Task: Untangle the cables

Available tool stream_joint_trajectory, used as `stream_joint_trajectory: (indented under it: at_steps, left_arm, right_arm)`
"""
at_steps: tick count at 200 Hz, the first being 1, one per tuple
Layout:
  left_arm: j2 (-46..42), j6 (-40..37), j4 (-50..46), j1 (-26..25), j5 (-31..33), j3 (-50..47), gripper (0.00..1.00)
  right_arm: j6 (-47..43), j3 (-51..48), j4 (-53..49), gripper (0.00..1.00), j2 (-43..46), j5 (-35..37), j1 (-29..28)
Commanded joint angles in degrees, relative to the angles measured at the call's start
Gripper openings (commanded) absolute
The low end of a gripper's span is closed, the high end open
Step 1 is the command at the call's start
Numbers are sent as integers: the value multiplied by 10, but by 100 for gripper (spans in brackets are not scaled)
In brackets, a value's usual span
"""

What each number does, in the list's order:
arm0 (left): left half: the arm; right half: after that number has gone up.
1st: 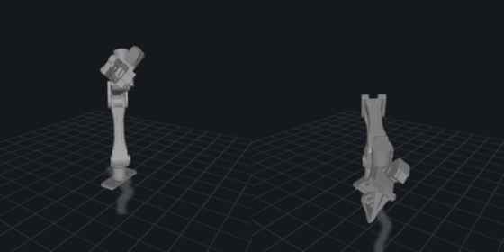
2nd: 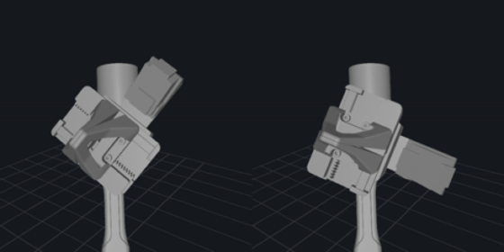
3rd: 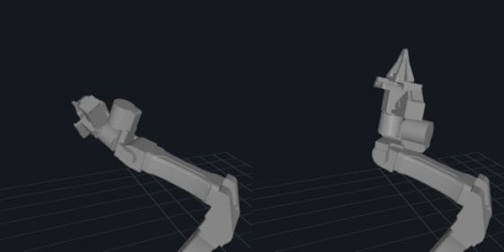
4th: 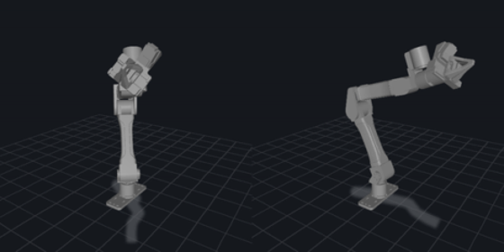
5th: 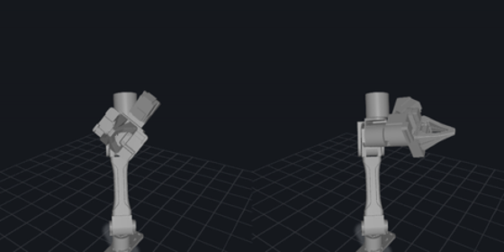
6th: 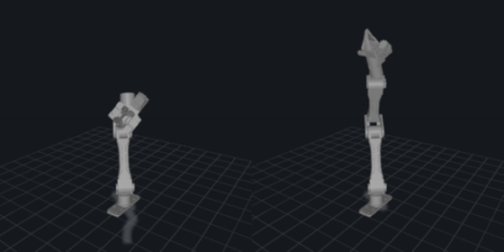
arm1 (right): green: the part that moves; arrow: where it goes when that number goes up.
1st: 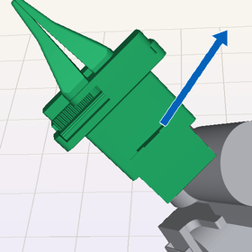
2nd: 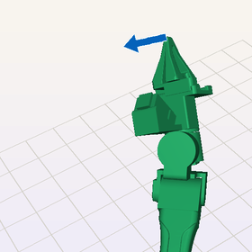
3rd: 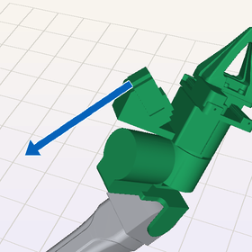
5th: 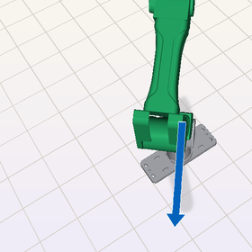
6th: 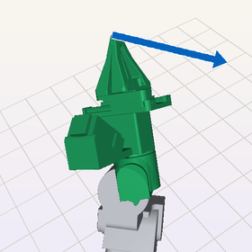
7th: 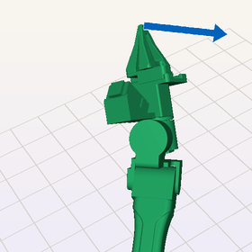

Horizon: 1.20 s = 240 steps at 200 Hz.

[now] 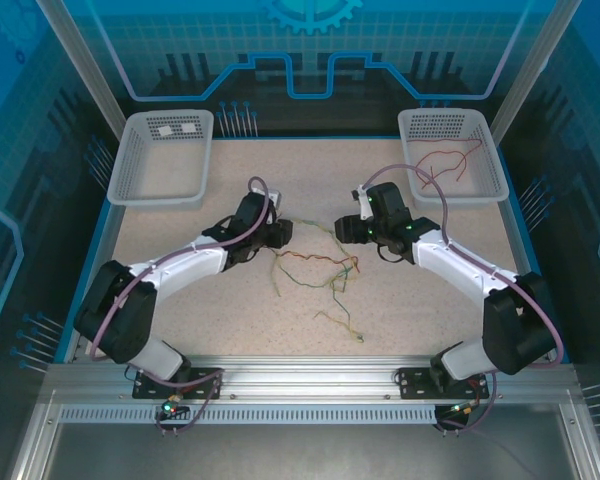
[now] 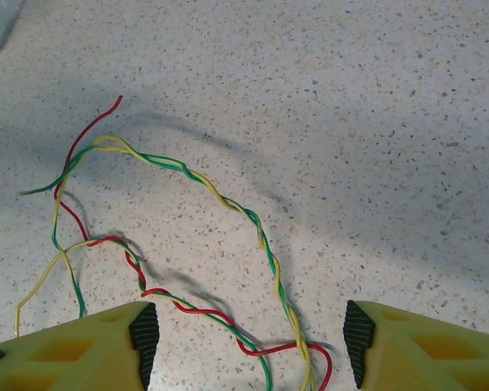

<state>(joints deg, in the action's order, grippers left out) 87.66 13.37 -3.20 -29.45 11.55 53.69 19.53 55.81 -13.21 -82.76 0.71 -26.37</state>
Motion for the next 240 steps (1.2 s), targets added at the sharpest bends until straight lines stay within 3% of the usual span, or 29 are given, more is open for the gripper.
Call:
stream_joint_trajectory:
  at_steps: [1,90,116,126,135,153,189,240]
  left_arm:
    - [27,-29,-30,13,13,40,66]
    - [178,-57,-31,19,-41,118,59]
    - [195,-60,-21,19,-42,117,43]
    - [196,-60,-20,20,-38,118,32]
    - [192,-57,-22,19,-35,118,21]
    - [172,-50,-25,19,-37,115,8]
    - [107,-32,-40,18,-42,111,0]
    - [11,-10,-61,17,-72,100,0]
  right_arm:
    - [11,-8,25,66,2,2,-10]
    - [9,-21,20,69,42,20,-13]
    - [12,-26,25,69,49,22,-14]
    - [13,-26,26,69,50,21,-14]
    - [14,-25,24,70,49,20,-14]
    - [14,-25,22,70,50,17,-14]
    - [12,-28,28,70,50,15,-15]
    - [-4,-41,57,71,66,8,-26]
